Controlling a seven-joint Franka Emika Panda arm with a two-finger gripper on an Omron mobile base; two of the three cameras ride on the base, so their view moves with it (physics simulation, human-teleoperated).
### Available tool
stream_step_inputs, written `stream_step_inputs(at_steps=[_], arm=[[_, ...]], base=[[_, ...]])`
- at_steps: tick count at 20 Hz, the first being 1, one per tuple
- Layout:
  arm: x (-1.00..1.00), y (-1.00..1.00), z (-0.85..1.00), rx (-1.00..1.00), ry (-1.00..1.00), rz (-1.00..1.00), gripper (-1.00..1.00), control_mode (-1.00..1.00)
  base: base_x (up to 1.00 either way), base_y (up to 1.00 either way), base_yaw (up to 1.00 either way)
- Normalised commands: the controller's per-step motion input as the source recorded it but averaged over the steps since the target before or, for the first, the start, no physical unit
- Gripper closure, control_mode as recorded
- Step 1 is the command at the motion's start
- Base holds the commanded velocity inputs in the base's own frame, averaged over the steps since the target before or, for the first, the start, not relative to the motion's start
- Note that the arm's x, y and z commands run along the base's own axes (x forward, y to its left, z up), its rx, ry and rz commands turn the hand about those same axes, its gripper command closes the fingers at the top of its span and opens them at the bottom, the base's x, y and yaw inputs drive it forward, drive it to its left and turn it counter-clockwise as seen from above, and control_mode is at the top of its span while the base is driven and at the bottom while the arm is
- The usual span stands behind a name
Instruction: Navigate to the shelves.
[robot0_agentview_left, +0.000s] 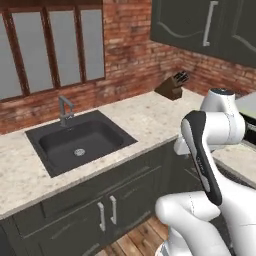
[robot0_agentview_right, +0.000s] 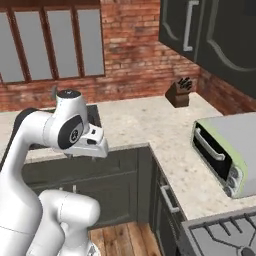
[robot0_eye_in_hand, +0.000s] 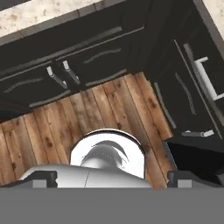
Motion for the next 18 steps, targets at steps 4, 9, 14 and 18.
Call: stream_step_inputs(at_steps=[4, 9, 14, 18], arm=[[0.0, 0.0, 0.0, 0.0, 0.0, 0.0, -1.0, 1.0], [0.0, 0.0, 0.0, 0.0, 0.0, 0.0, -1.0, 1.0], [0.0, 0.0, 0.0, 0.0, 0.0, 0.0, -1.0, 1.0], [0.0, 0.0, 0.0, 0.0, 0.0, 0.0, -1.0, 1.0]], base=[[-0.49, 0.09, 0.83], [-0.35, 0.26, 0.85], [-0.07, 0.37, 0.79], [0.08, 0.66, 0.52]])
